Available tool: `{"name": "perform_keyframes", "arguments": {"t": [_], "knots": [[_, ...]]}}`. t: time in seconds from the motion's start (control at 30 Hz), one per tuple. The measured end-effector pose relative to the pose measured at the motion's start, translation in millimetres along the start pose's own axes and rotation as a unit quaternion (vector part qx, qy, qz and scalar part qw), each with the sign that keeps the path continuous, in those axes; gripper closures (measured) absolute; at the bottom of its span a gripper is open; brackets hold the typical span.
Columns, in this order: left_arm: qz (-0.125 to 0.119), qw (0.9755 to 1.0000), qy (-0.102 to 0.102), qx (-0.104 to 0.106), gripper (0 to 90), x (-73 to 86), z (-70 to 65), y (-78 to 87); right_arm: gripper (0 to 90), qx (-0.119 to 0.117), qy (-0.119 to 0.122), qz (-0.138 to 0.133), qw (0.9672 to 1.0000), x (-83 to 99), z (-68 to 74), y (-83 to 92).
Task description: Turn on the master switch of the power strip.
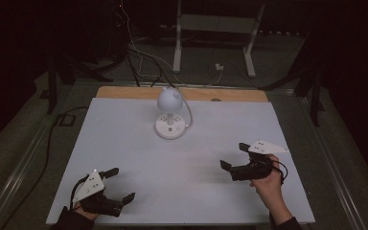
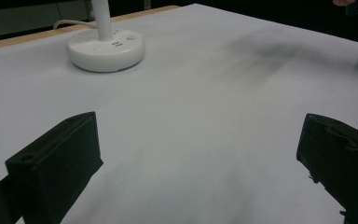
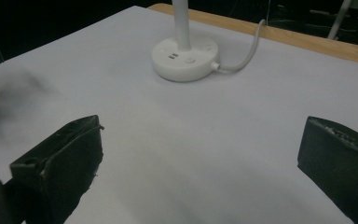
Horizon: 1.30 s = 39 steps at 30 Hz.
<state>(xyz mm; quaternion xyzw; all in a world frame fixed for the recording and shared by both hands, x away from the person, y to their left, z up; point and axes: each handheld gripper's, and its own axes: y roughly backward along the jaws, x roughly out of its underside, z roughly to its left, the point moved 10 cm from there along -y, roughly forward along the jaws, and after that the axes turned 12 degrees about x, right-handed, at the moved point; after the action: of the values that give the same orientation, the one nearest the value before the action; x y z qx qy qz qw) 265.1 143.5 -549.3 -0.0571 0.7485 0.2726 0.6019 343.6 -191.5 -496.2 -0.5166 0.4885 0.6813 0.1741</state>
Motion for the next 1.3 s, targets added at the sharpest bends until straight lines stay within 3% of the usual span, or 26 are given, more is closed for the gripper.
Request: {"name": "perform_keyframes", "arguments": {"t": [0.93,1.13,1.3], "knots": [[-0.001,1.0,-0.002,0.003,0.2,-0.4,-0.5,0.4,0.0,-0.02,0.004,-0.021,0.9996,-34.6,15.7,-31.3],[-0.001,1.0,-0.002,0.003,0.2,-0.4,-0.7,0.5,0.0,-0.01,0.03,-0.029,0.9991,-43.8,18.4,-38.8],[-0.001,1.0,-0.003,0.005,0.2,-0.6,-1.4,0.5,0.0,-0.001,0.05,-0.055,0.9972,-53.9,19.5,-45.7]]}}
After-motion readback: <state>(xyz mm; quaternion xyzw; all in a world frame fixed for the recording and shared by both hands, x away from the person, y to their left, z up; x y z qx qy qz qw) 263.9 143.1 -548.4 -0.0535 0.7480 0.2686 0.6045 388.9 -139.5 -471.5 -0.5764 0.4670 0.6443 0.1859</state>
